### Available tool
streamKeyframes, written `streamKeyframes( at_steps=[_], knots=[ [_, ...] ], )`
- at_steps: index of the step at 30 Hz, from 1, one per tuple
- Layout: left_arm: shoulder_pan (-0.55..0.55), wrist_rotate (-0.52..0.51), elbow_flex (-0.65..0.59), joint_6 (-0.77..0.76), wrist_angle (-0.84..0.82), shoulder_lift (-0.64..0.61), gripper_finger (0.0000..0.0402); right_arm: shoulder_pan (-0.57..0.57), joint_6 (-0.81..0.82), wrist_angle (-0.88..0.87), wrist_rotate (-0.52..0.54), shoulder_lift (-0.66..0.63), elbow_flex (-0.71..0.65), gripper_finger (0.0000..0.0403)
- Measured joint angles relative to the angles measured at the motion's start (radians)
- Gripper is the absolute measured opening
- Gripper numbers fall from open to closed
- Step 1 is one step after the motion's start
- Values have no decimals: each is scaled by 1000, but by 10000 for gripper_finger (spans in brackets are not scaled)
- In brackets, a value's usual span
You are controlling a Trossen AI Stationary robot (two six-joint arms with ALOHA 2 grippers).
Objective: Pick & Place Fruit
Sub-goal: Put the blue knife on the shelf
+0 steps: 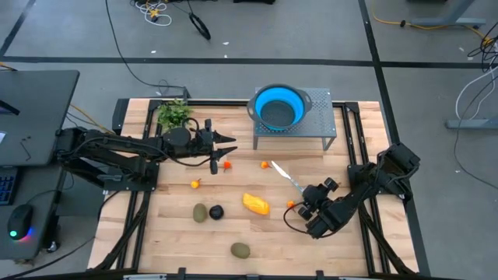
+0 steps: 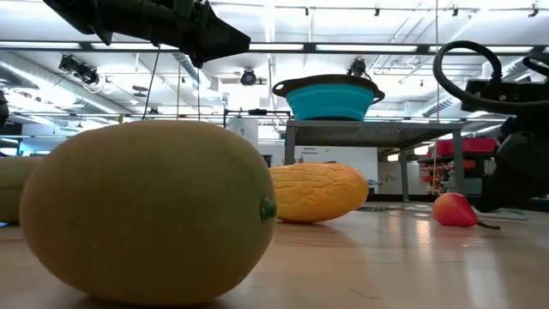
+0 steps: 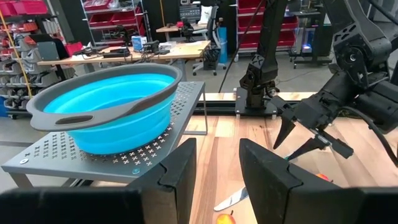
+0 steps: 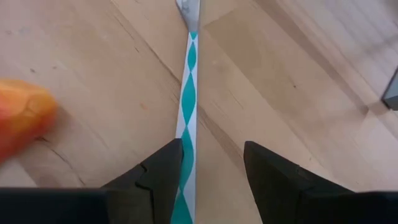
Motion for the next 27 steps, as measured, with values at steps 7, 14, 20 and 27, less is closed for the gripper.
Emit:
streamKeyframes(
  at_steps=[7, 14, 20, 27],
  knots=[
    [0, 0, 0, 0, -1, 0, 130, 14, -34, 6, 14, 1, 10, 188],
    [0, 0, 0, 0, -20, 0, 130, 71, -7, 17, 137, 3, 10, 188],
    [0, 0, 0, 0, -21, 0, 130, 107, 44, 16, 193, 2, 10, 188],
    [0, 0, 0, -1, -21, 0, 130, 148, 147, 31, 317, 1, -40, 188]
  ],
)
